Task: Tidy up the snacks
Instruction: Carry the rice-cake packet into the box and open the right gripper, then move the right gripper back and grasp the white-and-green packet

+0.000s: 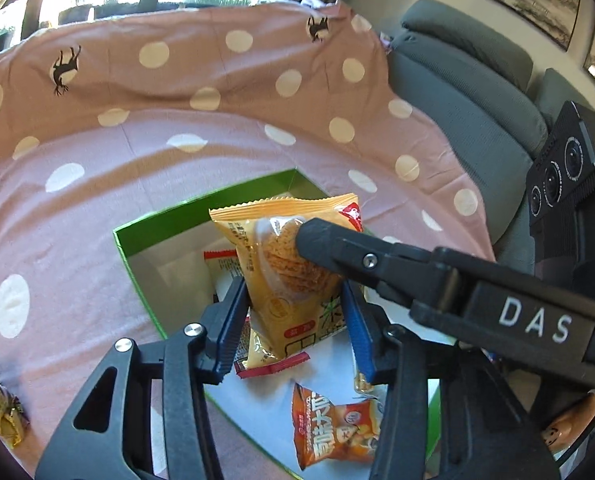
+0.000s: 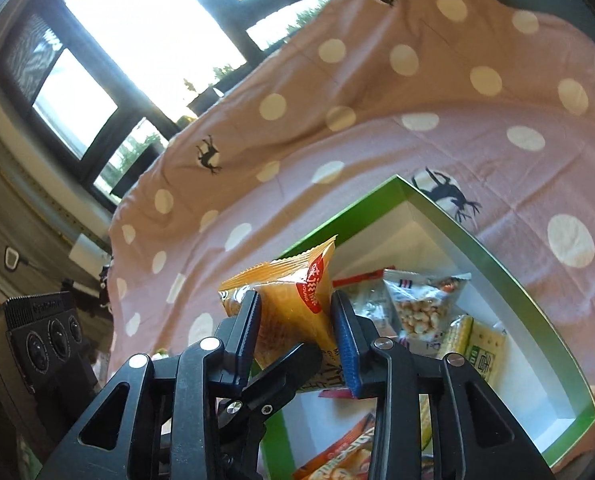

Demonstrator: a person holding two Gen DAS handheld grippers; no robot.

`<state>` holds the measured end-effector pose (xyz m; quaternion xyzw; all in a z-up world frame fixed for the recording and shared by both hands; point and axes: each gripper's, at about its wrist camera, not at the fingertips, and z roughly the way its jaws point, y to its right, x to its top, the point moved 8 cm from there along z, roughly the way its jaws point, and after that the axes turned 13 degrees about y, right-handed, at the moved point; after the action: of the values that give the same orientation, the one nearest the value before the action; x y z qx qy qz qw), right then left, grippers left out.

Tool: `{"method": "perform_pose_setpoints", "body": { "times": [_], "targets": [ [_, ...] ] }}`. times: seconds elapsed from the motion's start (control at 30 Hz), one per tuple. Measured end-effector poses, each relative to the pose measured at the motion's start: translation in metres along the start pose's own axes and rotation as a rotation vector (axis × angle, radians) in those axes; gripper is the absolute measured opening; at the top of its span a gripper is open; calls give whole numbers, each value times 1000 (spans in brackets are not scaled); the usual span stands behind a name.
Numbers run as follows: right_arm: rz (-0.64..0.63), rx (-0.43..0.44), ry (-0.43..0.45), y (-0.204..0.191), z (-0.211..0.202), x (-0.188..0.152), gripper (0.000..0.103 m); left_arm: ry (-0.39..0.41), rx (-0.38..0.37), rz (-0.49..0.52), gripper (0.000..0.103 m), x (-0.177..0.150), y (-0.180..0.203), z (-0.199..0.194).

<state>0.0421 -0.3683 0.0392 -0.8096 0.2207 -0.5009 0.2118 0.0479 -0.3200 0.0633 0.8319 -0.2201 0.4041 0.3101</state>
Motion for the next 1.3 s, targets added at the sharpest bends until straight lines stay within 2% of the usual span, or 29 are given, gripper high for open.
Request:
{"method": "perform_pose_setpoints", "body": {
  "times": [0.43, 0.57, 0.63, 0.83, 0.9, 0.97, 1.03, 1.13, 1.3],
  "targets": [
    [79, -102, -106, 37, 20, -16, 37, -122, 60, 14, 44, -29, -2, 27],
    [67, -143, -130, 42, 23, -21, 37, -116, 71, -16, 40, -28, -8, 29],
    [56, -192, -124, 46, 23, -21, 37, -100, 59, -20, 41, -26, -7, 25],
    [44, -181, -101, 40, 17, -17, 37, -36, 71, 13, 44, -14, -9, -2],
    [29, -189, -85, 36, 12, -15, 42, -14, 73, 5, 50, -10, -13, -15],
    [16, -183, -64, 29, 7, -13, 49, 19, 79, -3, 63, -5, -19, -32],
    [4, -175, -49, 22, 4, -11, 59, 55, 88, -12, 70, -1, -27, -50],
    [-28, -165, -21, 7, -2, -8, 74, 106, 115, -39, 88, 5, -44, -83],
    [-121, -125, 3, -33, -4, -11, 83, 184, 204, -90, 100, 6, -84, -134]
  ]
}}
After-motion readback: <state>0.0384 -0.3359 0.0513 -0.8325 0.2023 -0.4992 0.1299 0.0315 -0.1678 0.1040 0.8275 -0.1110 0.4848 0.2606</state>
